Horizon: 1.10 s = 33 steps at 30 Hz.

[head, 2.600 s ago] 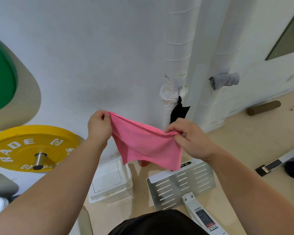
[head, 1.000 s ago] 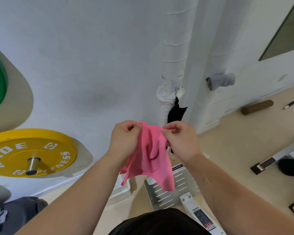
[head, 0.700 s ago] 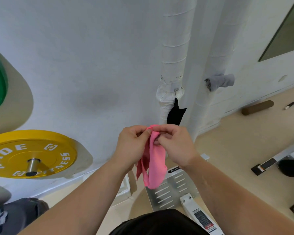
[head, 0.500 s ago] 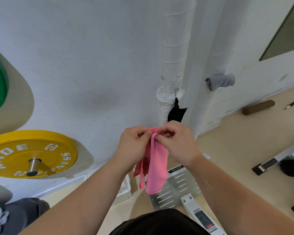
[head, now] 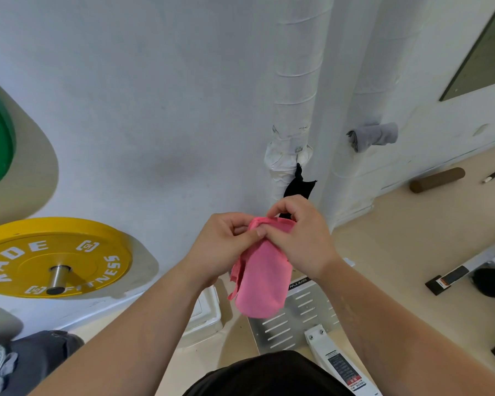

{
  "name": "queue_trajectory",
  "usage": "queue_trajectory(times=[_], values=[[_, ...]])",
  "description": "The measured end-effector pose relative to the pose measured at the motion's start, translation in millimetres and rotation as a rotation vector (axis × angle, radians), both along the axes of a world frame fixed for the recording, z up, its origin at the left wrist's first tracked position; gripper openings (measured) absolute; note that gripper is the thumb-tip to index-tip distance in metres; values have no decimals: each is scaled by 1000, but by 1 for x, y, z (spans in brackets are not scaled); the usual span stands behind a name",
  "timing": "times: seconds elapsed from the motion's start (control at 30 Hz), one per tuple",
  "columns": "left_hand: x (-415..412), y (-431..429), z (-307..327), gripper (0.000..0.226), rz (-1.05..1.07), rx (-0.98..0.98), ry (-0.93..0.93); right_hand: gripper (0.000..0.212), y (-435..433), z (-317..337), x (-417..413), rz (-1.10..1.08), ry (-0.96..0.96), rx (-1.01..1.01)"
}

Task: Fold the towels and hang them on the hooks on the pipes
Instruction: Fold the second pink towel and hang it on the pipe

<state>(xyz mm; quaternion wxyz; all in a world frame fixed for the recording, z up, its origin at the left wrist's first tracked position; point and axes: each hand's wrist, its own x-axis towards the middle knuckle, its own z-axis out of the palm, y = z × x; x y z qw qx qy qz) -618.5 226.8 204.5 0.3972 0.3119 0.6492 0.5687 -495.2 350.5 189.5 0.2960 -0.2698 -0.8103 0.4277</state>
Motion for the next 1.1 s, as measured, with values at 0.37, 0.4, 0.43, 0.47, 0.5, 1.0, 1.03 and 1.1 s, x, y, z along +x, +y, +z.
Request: queue_trajectory(times=[0.37, 0.4, 0.43, 0.47, 0.5, 1.0, 1.03, 1.1], values=[[-23, -4, 2, 20, 39, 5, 161, 26, 34, -15, 18, 307, -130, 56], [-25, -4, 4, 20, 29, 6, 175, 25, 37, -17, 17, 307, -160, 121], [-27, -5, 7, 19, 22, 12, 180, 24, 41, -19, 17, 288, -210, 197], [-29, -5, 10, 19, 16, 20, 183, 22, 45, -21, 16, 267, -277, 276], [-32, -4, 13, 19, 18, 25, 193, 21, 49, -21, 15, 259, -347, 342], [-54, 22, 30, 20, 163, 72, 241, 18, 68, 54, -3, 105, 140, -134], [-54, 23, 31, 20, 160, 78, 240, 20, 67, 54, -3, 94, 176, -212], [-56, 24, 33, 20, 164, 72, 242, 30, 62, 52, -4, 82, 219, -345]])
